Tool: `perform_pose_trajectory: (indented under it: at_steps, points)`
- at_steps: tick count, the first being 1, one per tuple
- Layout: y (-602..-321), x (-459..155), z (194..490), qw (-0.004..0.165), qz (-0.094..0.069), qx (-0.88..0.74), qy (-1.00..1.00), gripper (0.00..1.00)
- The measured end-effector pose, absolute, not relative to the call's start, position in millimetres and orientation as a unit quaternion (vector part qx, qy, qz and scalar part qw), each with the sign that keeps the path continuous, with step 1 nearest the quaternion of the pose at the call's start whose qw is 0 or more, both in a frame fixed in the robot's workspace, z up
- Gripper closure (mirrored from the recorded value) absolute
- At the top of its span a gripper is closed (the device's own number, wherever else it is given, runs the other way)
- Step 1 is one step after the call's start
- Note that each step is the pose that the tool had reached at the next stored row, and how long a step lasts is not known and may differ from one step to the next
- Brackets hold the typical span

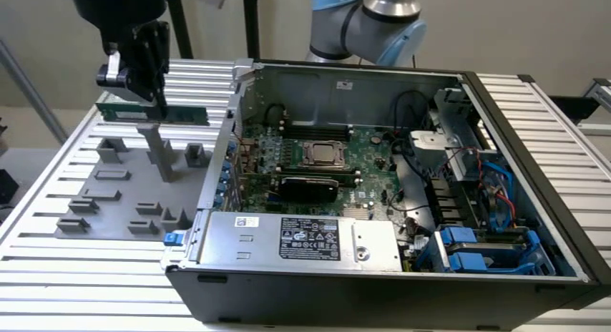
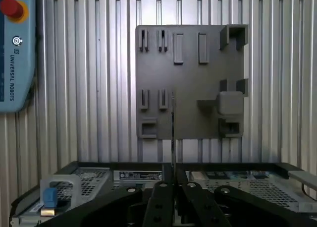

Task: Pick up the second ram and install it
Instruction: 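Insert the second ram into the second slot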

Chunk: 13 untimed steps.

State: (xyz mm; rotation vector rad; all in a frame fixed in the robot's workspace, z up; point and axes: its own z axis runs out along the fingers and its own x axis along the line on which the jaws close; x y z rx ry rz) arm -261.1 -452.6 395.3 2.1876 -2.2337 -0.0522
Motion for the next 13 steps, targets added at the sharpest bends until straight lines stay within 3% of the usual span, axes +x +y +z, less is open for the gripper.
perform_pose_trajectory:
  at_steps: [13]
  points:
    - [-453, -202, 395, 0.005, -0.019, 0.700, -0.714, 1.00]
